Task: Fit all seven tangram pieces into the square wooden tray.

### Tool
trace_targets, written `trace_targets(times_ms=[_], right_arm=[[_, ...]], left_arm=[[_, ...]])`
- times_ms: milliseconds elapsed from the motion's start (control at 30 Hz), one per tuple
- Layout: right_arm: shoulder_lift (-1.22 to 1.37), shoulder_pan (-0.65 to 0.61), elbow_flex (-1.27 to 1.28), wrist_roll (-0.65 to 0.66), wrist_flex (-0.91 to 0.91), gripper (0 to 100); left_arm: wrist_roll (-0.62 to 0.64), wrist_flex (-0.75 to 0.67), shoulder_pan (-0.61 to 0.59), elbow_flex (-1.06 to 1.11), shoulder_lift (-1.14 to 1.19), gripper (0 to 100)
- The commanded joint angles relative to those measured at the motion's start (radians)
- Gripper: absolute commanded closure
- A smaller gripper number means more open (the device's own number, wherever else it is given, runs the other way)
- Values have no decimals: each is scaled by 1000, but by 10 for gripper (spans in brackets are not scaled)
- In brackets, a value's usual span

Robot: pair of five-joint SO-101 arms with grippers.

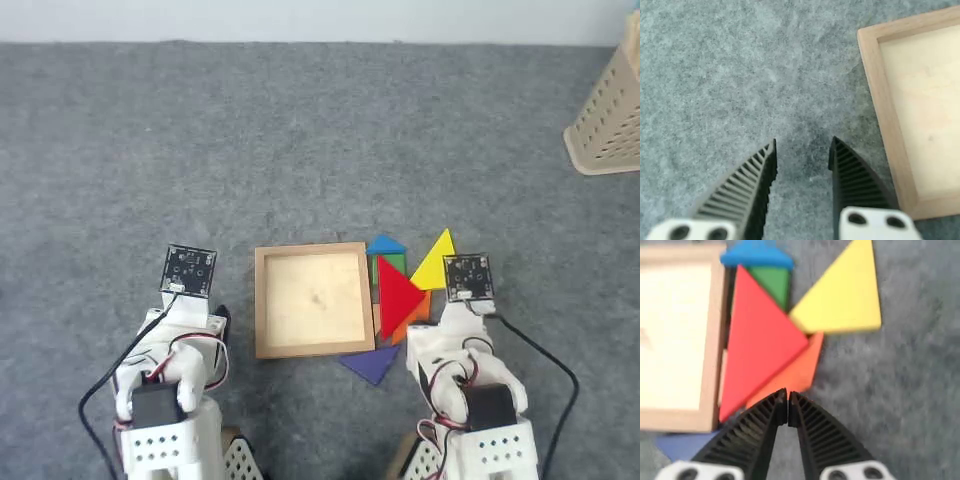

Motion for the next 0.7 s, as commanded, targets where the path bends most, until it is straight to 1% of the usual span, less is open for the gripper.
trace_targets(times_ms=[0,100,200,333,433,500,667], right_arm=[[-22,2,17,20,-91,992],[-22,10,17,20,-131,992],[-22,51,17,20,-194,992],[-22,120,15,20,-372,992],[-22,170,8,21,-441,992],[-22,185,-5,41,-440,992],[-22,166,-72,203,-320,993]], left_arm=[[-5,5,3,-10,-6,832],[-5,5,3,-10,-6,832],[-5,5,3,-10,-6,832],[-5,5,2,-10,-6,832],[-5,5,2,-10,-6,832],[-5,5,2,-10,-6,832],[-5,5,2,-10,-6,832]])
